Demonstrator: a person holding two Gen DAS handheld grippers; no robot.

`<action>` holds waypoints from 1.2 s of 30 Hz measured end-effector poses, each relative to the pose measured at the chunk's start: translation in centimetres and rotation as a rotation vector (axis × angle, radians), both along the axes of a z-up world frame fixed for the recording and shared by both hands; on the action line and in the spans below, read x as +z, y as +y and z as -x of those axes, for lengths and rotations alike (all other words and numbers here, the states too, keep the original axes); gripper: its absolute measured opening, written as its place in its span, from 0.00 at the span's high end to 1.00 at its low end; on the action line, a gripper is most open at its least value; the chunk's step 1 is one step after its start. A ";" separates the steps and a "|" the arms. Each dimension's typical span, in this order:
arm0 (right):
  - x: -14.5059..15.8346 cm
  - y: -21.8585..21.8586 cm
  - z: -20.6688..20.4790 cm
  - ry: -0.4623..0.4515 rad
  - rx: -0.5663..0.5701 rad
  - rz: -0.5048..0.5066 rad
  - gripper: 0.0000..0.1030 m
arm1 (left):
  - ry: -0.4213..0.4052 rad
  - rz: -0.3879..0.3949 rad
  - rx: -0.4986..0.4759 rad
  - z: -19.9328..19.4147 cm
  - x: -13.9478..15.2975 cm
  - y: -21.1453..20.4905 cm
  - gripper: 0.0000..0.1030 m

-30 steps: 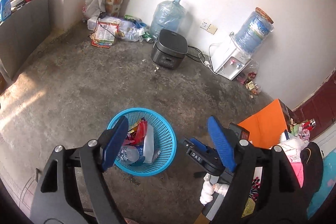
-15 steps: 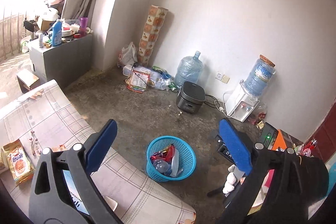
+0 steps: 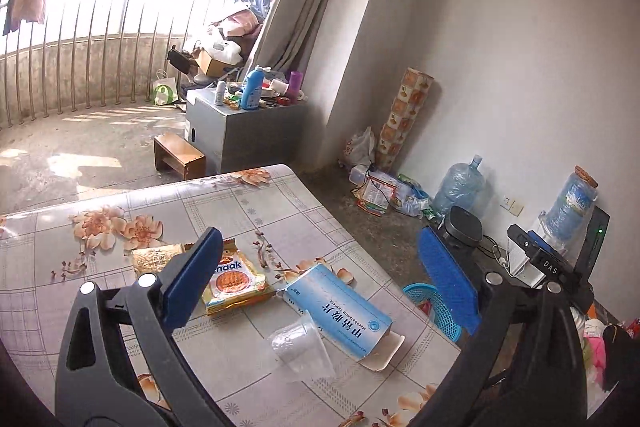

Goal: Collect trash
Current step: 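Move both grippers back over the table, then grasp the blue Mecobalamin box with the right gripper and lift it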

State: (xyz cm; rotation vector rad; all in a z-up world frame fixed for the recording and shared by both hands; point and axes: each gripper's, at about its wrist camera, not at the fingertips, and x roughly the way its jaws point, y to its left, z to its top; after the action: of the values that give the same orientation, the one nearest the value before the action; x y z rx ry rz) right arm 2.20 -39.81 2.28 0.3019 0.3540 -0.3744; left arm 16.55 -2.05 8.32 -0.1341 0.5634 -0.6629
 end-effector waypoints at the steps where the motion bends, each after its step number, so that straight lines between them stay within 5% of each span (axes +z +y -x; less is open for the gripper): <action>1: 0.1 0.5 -0.7 0.003 0.034 -0.010 0.06 | 0.005 0.005 0.023 -0.3 0.0 1.2 0.09; 10: -2.0 6.4 -9.2 0.151 0.400 -0.151 0.06 | 0.089 0.001 0.160 -4.5 -3.0 7.1 0.09; 21: -7.4 12.0 -14.7 0.379 0.600 -0.218 0.06 | 0.327 -0.213 0.226 -18.2 -12.6 4.0 0.57; 25: -9.2 11.4 -16.0 0.398 0.629 -0.305 0.07 | 0.422 -0.213 0.199 -20.7 -15.9 3.2 0.64; 31: -11.5 10.9 -17.2 0.446 0.670 -0.436 0.29 | 0.402 -0.224 0.056 -19.3 -16.4 0.6 0.66; 35: -12.0 11.1 -17.1 0.463 0.669 -0.423 0.37 | 0.371 -0.285 -0.021 -17.3 -16.4 -1.3 0.66; 36: -12.1 11.1 -17.0 0.467 0.684 -0.434 0.46 | 0.387 -0.267 -0.048 -16.9 -16.5 -1.6 0.67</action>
State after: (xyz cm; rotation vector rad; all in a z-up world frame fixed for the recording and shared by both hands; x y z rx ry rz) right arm 19.23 -28.66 -9.87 0.4938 0.9679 0.3242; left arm 33.47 -3.62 -8.16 0.0036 1.0241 -0.6049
